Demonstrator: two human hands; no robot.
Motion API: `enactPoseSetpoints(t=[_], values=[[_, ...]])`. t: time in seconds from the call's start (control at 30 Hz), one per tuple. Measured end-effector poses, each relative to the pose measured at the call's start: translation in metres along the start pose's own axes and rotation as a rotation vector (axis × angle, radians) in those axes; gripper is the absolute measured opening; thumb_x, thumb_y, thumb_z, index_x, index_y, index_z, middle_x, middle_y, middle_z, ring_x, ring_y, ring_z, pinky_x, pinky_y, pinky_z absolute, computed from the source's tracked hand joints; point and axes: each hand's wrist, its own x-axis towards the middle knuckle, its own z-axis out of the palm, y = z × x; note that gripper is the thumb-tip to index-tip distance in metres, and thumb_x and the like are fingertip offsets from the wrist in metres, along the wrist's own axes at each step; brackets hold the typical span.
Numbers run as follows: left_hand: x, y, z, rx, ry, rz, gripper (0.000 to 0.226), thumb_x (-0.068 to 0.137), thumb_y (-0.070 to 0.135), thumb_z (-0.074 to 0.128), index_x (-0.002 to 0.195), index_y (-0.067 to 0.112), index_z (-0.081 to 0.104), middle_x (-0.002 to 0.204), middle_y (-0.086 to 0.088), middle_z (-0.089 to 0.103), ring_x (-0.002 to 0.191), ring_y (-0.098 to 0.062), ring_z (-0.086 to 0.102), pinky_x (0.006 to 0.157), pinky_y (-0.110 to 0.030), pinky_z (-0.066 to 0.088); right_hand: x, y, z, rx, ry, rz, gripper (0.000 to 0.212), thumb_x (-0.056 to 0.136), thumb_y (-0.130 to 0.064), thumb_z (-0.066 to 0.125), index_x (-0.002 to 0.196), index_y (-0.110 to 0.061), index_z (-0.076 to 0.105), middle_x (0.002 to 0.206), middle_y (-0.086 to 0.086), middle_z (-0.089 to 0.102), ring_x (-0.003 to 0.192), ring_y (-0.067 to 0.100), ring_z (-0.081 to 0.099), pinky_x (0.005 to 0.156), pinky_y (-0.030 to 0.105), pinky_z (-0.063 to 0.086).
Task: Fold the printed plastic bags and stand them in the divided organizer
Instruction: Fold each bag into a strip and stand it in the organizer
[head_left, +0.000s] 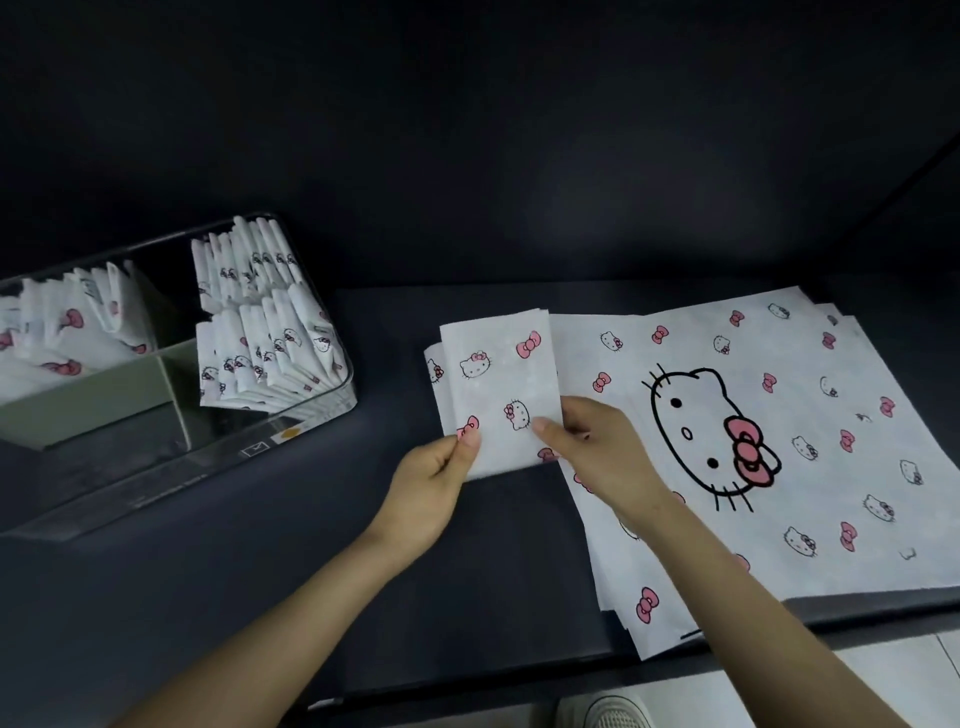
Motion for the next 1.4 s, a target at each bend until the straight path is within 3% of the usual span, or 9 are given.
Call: enactPoseSetpoints(t=[0.13,0.27,0.37,0.47,0.67,0.8,0.87,1.23,1.4], values=[[-0.001,-0.003,0.004,0.055,0.026,0.025,0.042,0.100,0.030,0.044,0.065,0.008,0.042,0.060,0.013,0.038,0.059,-0.004,0.033,0.058,-0.022,0.030,0.018,0.018,0.009,-0.200,0.128,0.054,0.050,0.094,-0.026,0.056,0.055,-0.016,0.027,0.053,-0.003,0.026,0.055,0.016,0.027,0.057,0.030,0.025],[0.000,-0.002,0.008,0.046,0.125,0.050,0.015,0.099,0.018,0.049,0.092,0.030,0.056,0.072,0.018,0.066,0.066,-0.011,0.059,0.062,-0.018,0.044,0.026,0.024,0.014,-0.442,0.168,0.068,0.043,0.093,-0.037,0.054,0.062,-0.010,0.046,0.058,0.001,0.042,0.059,0.018,0.037,0.054,0.030,0.027],[-0.001,-0.008,0.007,-0.005,0.195,0.032,0.032,0.095,0.018,0.056,0.115,0.042,0.047,0.076,-0.007,0.070,0.077,-0.025,0.063,0.068,-0.022,0.046,0.027,0.022,0.014,-0.472,0.166,0.078,0.039,0.093,-0.043,0.053,0.071,-0.011,0.054,0.061,0.000,0.048,0.061,0.017,0.041,0.054,0.028,0.029],[-0.007,-0.015,0.001,0.122,0.284,0.081,0.046,0.090,0.015,0.064,0.125,0.036,0.042,0.070,0.002,0.068,0.068,-0.015,0.062,0.063,-0.010,0.042,0.029,0.022,0.014,-0.495,0.171,0.087,0.038,0.092,-0.047,0.053,0.077,-0.013,0.060,0.063,0.000,0.052,0.063,0.017,0.045,0.055,0.027,0.032],[0.004,-0.024,-0.015,0.728,0.375,0.512,0.032,0.081,0.032,0.054,0.104,0.018,0.071,0.078,0.007,0.061,0.073,-0.014,0.053,0.075,-0.032,0.042,0.029,0.021,0.020,-0.613,0.211,0.051,0.034,0.094,-0.049,0.051,0.081,-0.019,0.062,0.066,-0.003,0.058,0.070,0.022,0.056,0.056,0.026,0.035],[0.024,-0.017,-0.020,0.958,0.108,0.655,0.044,0.078,0.020,0.043,0.113,0.015,0.070,0.127,-0.015,0.057,0.121,-0.031,0.049,0.111,-0.047,0.025,0.033,0.018,0.024,-0.733,0.236,0.027,0.036,0.096,-0.047,0.047,0.083,-0.017,0.060,0.072,0.000,0.062,0.070,0.023,0.055,0.054,0.026,0.030],[0.030,-0.020,-0.020,1.035,-0.077,0.607,0.051,0.081,0.019,0.036,0.124,0.015,0.064,0.141,-0.015,0.049,0.136,-0.033,0.039,0.115,-0.046,0.016,0.035,0.016,0.024,-0.767,0.223,0.029,0.031,0.097,-0.045,0.046,0.086,-0.020,0.061,0.078,-0.002,0.065,0.075,0.024,0.059,0.053,0.025,0.029],[0.027,-0.032,-0.025,1.104,-0.210,0.482,0.057,0.094,0.029,0.022,0.148,0.017,0.033,0.156,0.001,0.024,0.146,-0.017,0.014,0.117,-0.039,0.002,0.039,0.015,0.021,-0.742,0.164,0.052,0.027,0.098,-0.041,0.045,0.085,-0.021,0.058,0.088,-0.002,0.066,0.081,0.023,0.060,0.060,0.026,0.034],[0.034,-0.026,-0.027,1.069,-0.231,0.406,0.067,0.089,0.050,-0.006,0.151,0.032,0.012,0.154,0.021,-0.004,0.141,0.004,-0.015,0.115,-0.026,-0.017,0.038,0.019,0.023,-0.723,0.142,0.060,0.024,0.100,-0.039,0.041,0.085,-0.021,0.048,0.083,-0.004,0.060,0.077,0.021,0.053,0.062,0.027,0.034]])
